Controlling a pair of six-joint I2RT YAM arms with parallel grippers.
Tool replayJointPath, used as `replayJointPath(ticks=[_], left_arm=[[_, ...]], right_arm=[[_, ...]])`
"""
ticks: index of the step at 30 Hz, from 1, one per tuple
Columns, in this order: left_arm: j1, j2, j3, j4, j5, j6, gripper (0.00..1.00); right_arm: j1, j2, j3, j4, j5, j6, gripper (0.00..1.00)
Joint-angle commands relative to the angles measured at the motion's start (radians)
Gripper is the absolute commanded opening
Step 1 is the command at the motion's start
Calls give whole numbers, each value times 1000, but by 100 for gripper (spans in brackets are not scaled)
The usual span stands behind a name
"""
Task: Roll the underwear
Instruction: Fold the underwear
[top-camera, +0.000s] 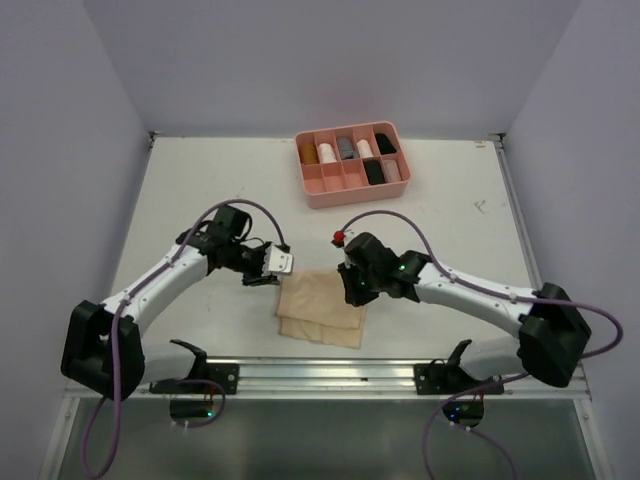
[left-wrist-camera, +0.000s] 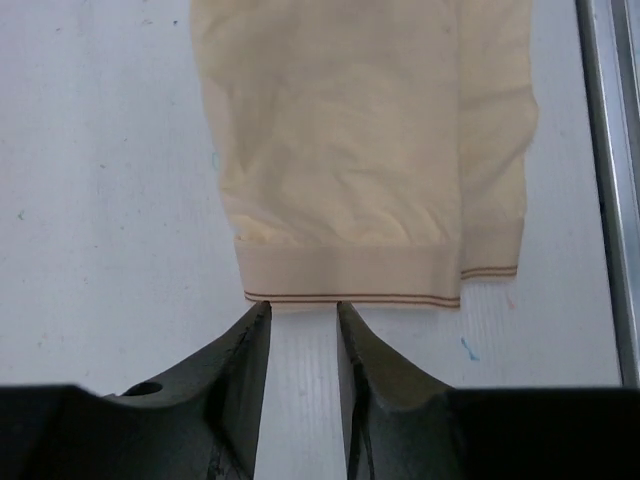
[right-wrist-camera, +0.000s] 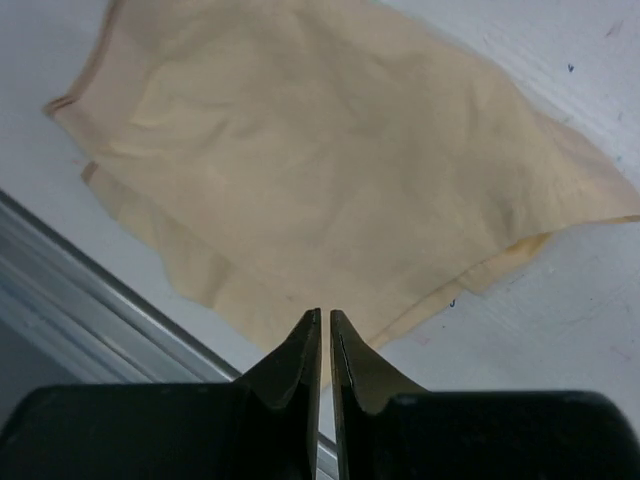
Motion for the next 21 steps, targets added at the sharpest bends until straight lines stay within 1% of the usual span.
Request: replayJointPath(ticks=[1, 2, 3, 4, 5, 6, 7, 8, 9, 11, 12, 15, 19, 20, 21], left_arm=[[-60, 96, 46, 276, -50, -457, 34], [-96, 118, 48, 331, -115, -503, 32], [-113, 143, 49, 348, -142, -542, 29], [-124, 188, 49, 359, -156, -592, 24], [-138, 209, 46, 385, -177, -617, 22], [-143, 226, 34, 408, -202, -649, 16], [-149, 258, 31, 431, -237, -704, 14], [-149, 273, 31, 428, -246, -715, 8], [-149, 285, 29, 427, -254, -725, 4], [-149, 292, 5, 431, -277, -760, 1], [-149, 278, -9, 428, -276, -771, 0], [-149, 253, -67, 467, -311, -806, 0], [-149, 279, -54, 491, -358, -922, 0], [-149, 279, -23, 494, -372, -944, 7], [-149, 266, -5, 496, -381, -973, 11]], right_arm=[[-2, 167, 43, -1, 106, 104, 10], [-2, 209, 75, -7, 138, 113, 10], [-3, 273, 89, -6, 170, 110, 8], [-9, 314, 104, -6, 182, 104, 8], [-15, 348, 147, -18, 192, 102, 7], [-21, 411, 165, -15, 192, 95, 6], [-34, 437, 203, -14, 190, 81, 6], [-41, 460, 225, -12, 184, 54, 6], [-58, 486, 246, -4, 172, 32, 6], [-78, 546, 308, 14, 166, -26, 5], [-109, 566, 335, 19, 129, -52, 5], [-165, 640, 455, 28, 88, -135, 5], [-203, 697, 648, -15, 57, -198, 6], [-206, 682, 668, -44, 55, -194, 6], [-210, 665, 681, -56, 57, -185, 6]])
